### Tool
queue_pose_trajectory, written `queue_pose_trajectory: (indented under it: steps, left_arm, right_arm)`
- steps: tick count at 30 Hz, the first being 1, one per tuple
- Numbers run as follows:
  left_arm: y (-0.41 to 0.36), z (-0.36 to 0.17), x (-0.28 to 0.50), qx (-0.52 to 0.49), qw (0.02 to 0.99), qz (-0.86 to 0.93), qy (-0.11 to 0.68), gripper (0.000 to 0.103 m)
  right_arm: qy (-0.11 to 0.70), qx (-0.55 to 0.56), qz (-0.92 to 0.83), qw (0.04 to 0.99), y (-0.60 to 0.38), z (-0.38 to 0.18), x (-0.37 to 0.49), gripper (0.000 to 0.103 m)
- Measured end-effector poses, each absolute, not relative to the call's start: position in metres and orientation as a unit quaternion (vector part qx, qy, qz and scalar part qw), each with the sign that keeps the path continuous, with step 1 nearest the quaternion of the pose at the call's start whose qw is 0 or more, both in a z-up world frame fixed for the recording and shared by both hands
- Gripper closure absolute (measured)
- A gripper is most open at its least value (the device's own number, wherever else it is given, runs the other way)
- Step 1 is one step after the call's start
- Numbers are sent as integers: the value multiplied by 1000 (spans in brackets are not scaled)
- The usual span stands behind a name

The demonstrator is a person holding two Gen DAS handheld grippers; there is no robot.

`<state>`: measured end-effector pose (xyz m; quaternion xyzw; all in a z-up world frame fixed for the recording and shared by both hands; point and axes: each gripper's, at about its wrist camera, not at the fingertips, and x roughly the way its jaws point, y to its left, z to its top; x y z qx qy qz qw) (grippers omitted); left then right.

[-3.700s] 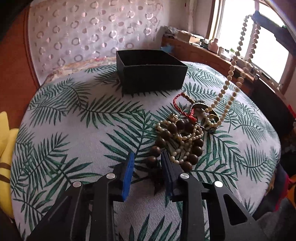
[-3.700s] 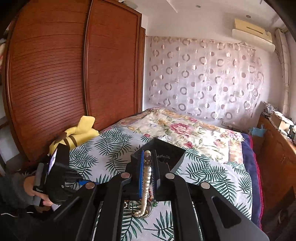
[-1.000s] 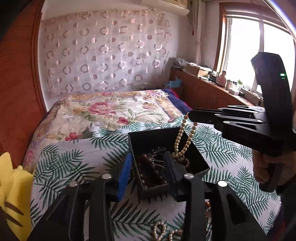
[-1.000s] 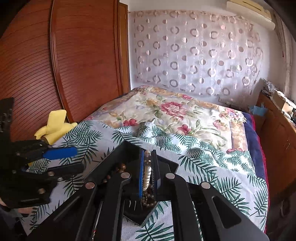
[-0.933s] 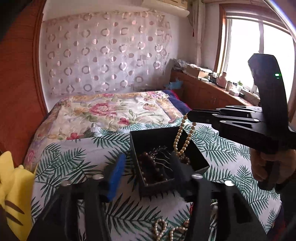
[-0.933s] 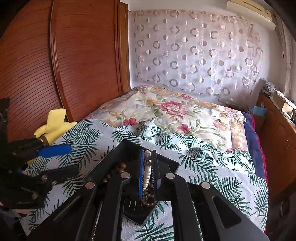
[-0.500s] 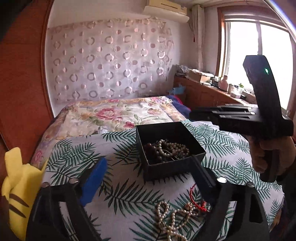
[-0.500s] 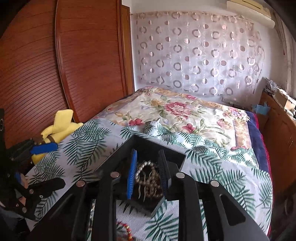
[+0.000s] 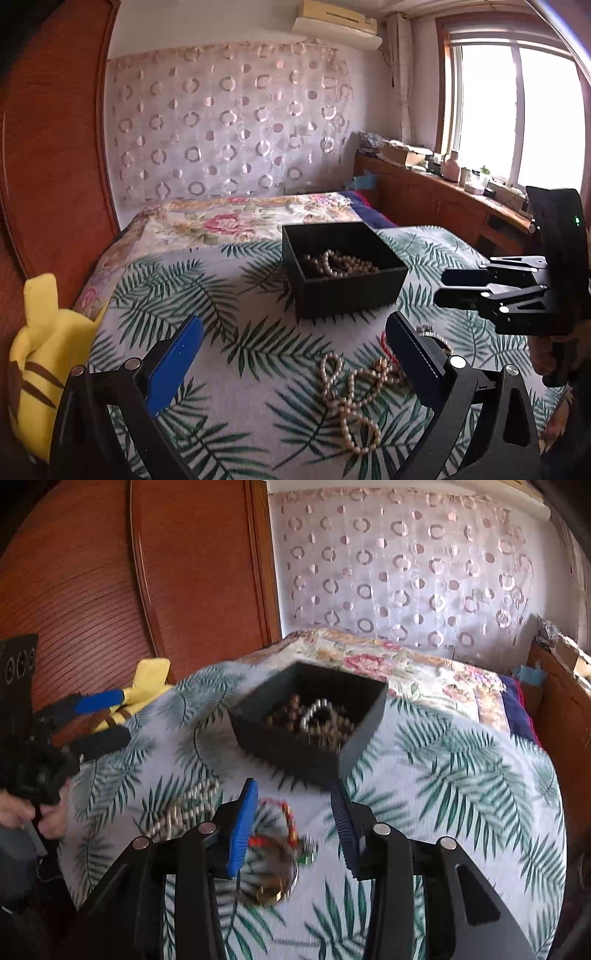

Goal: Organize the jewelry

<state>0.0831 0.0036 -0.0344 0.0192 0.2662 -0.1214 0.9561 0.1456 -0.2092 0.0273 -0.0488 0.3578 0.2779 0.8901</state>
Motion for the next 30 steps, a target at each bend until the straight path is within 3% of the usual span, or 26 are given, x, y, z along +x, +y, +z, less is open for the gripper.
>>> queue_pose_trajectory:
  steps: [3,4,5,8,30]
  left_arm:
    - [7,-41,78,18,954,-121,273,8]
    - [7,-43,78,17,953,-122,276,8]
    - [7,-44,77,16,953,-122,278,8]
    - [6,-50,75,13,951,-125,283,8]
    - [2,-63,69,14,947,-130,294,8]
  right_arm:
    - [376,-45,277,883,-214,15,142,59]
    - [385,-44,274,880,-216,10,142,64]
    - [390,-44,272,878,-217,7,142,76]
    - [407,-42,275,870,-218,-3,145,86]
    - [452,-65,282,844,-206,-13,154,87]
